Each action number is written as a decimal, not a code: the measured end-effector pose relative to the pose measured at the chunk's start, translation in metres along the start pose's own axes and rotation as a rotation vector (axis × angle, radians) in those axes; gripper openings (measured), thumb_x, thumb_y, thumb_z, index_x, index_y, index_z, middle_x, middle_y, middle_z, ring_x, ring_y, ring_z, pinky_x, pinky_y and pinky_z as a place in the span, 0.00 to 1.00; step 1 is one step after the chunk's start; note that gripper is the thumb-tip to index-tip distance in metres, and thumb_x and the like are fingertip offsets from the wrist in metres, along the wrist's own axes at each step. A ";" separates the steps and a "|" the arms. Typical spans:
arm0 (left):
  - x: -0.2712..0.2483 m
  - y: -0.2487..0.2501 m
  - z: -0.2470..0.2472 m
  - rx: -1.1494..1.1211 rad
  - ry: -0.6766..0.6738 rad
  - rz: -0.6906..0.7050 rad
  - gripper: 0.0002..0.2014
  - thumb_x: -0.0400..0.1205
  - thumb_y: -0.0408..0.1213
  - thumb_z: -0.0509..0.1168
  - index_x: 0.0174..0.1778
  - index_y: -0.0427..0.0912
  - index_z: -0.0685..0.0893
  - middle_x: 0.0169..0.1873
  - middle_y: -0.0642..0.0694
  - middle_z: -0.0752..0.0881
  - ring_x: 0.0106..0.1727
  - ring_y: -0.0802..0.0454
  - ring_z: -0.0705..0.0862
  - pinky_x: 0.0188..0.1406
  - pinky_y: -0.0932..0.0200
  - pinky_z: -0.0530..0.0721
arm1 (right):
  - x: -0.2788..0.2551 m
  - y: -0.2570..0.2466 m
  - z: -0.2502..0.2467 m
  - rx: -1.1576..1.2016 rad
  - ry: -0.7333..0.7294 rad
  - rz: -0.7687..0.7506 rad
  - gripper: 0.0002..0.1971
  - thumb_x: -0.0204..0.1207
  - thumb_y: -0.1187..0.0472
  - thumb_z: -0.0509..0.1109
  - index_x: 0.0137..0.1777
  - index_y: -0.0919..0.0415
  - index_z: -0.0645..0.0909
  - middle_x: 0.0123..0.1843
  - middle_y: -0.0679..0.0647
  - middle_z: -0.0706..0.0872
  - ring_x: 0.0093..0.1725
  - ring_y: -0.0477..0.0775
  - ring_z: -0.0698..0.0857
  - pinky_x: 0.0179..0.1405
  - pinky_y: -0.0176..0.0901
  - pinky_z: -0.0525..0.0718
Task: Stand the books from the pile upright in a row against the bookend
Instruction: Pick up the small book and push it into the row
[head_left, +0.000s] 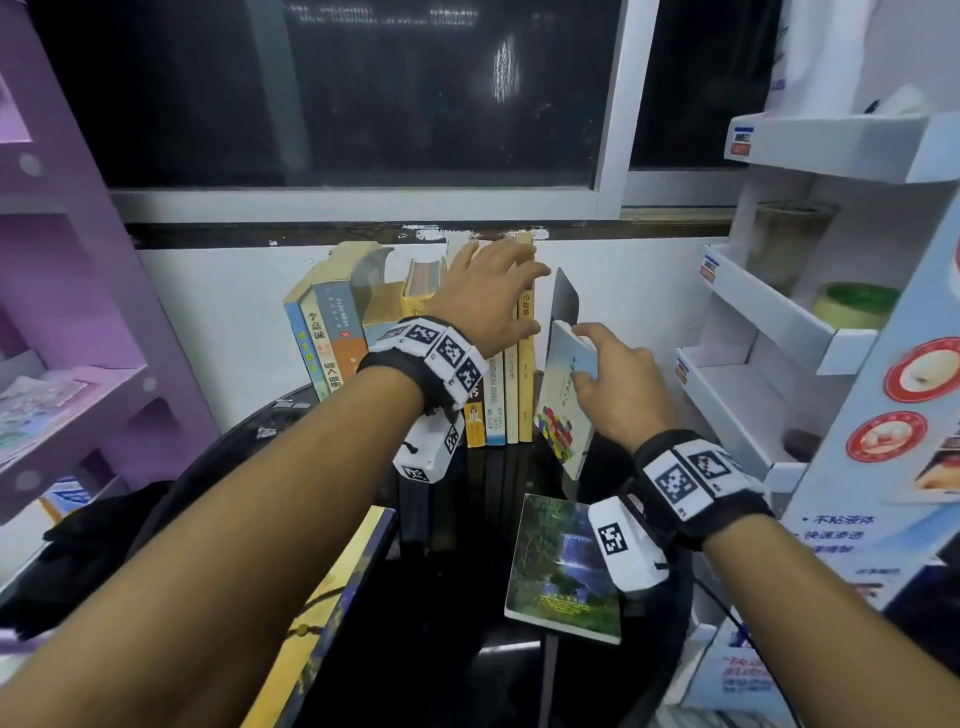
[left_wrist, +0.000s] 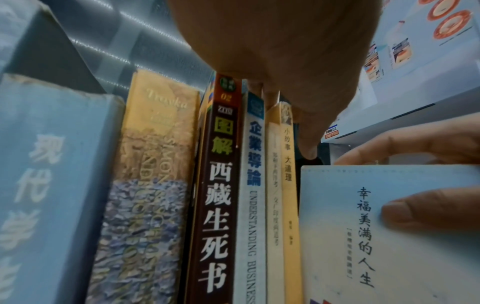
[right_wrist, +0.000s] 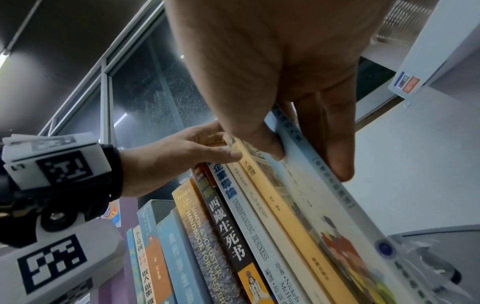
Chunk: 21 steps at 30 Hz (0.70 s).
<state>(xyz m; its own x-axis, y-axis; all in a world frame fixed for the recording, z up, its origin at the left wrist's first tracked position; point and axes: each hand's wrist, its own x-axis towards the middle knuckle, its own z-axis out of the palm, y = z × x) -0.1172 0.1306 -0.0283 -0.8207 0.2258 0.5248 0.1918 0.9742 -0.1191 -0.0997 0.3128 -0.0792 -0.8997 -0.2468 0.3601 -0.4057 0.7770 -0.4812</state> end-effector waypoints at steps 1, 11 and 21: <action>0.001 -0.001 0.003 0.003 0.003 -0.005 0.32 0.77 0.55 0.67 0.78 0.54 0.67 0.80 0.49 0.66 0.82 0.49 0.59 0.82 0.43 0.50 | 0.003 0.000 0.004 0.012 0.002 -0.004 0.24 0.81 0.59 0.66 0.76 0.48 0.67 0.58 0.62 0.85 0.53 0.64 0.86 0.45 0.52 0.87; 0.001 -0.006 0.018 0.028 0.080 -0.045 0.39 0.74 0.48 0.73 0.80 0.49 0.63 0.78 0.50 0.71 0.76 0.50 0.72 0.77 0.50 0.56 | 0.031 0.002 0.037 0.084 -0.015 0.004 0.23 0.82 0.59 0.66 0.76 0.49 0.69 0.61 0.63 0.84 0.55 0.65 0.85 0.53 0.54 0.85; 0.000 -0.012 0.022 0.008 0.109 -0.038 0.39 0.73 0.48 0.74 0.79 0.50 0.66 0.74 0.49 0.74 0.69 0.48 0.77 0.77 0.51 0.56 | 0.053 0.009 0.060 0.272 -0.044 0.003 0.24 0.81 0.60 0.66 0.76 0.47 0.70 0.63 0.59 0.83 0.56 0.56 0.82 0.53 0.42 0.80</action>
<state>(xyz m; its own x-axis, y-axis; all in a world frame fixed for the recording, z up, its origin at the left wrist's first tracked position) -0.1318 0.1191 -0.0454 -0.7639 0.1877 0.6174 0.1572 0.9821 -0.1040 -0.1607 0.2723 -0.1125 -0.9048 -0.2741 0.3258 -0.4257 0.5949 -0.6818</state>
